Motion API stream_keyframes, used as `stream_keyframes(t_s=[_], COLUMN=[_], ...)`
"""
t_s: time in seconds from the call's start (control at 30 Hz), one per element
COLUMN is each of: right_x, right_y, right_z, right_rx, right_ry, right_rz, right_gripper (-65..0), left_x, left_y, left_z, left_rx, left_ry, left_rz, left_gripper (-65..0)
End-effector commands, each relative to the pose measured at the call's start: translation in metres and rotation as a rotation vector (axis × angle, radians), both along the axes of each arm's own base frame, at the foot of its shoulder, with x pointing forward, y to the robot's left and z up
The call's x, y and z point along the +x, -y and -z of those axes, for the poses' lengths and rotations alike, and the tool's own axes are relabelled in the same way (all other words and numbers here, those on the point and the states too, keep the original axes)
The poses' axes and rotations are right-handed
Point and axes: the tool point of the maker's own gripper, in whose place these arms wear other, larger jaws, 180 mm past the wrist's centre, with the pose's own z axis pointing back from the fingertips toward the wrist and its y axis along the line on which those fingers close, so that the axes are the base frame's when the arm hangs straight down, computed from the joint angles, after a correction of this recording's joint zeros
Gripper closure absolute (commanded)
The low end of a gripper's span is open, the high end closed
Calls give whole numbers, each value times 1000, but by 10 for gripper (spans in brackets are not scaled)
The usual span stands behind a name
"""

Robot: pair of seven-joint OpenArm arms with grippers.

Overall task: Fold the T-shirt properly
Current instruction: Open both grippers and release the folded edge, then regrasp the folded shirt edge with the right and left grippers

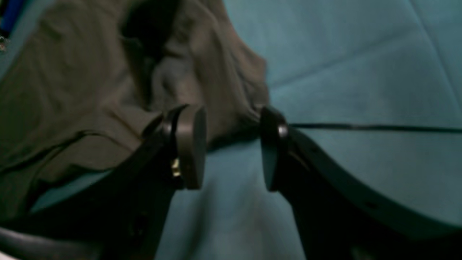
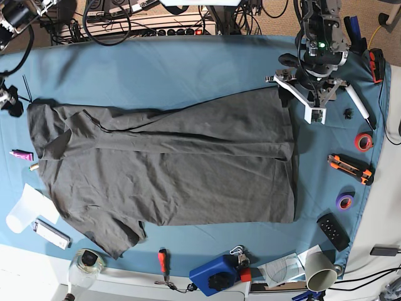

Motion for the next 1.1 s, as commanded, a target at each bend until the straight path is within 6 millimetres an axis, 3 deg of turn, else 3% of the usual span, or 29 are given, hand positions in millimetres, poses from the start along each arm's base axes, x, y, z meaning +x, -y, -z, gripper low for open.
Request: stream_keyframes(t_s=[0.0, 0.33, 0.47, 0.73, 0.93, 1.07], right_x=[8, 5, 8, 9, 10, 7], right_y=[7, -12, -7, 0, -20, -5], right_z=[-18, 28, 33, 72, 75, 53], right_rx=[-34, 40, 40, 154, 247, 202], right_ry=[60, 72, 86, 59, 45, 115], right_rz=[4, 139, 188, 296, 209, 177], right_gripper=[-247, -248, -248, -248, -248, -248], left_x=[6, 6, 6, 7, 7, 7], left_y=[0, 1, 1, 0, 0, 0], left_z=[-9, -10, -10, -11, -11, -11], left_rx=[2, 5, 7, 9, 12, 13], left_ry=[41, 44, 49, 51, 51, 52], left_rz=[1, 19, 20, 21, 20, 20], left_gripper=[-369, -369, -369, -369, -369, -369])
